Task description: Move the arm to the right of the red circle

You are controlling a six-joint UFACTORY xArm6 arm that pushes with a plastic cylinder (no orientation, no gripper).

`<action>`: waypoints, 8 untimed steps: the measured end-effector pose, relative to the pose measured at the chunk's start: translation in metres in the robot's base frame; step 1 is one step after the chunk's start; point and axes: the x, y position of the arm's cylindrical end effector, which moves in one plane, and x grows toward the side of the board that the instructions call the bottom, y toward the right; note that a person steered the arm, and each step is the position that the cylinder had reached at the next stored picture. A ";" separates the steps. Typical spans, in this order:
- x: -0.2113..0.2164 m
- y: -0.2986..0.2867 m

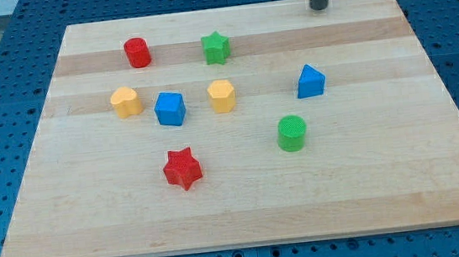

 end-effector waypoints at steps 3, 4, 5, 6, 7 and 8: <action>0.000 -0.084; 0.004 -0.111; 0.019 -0.158; 0.040 -0.193; 0.053 -0.202; 0.055 -0.215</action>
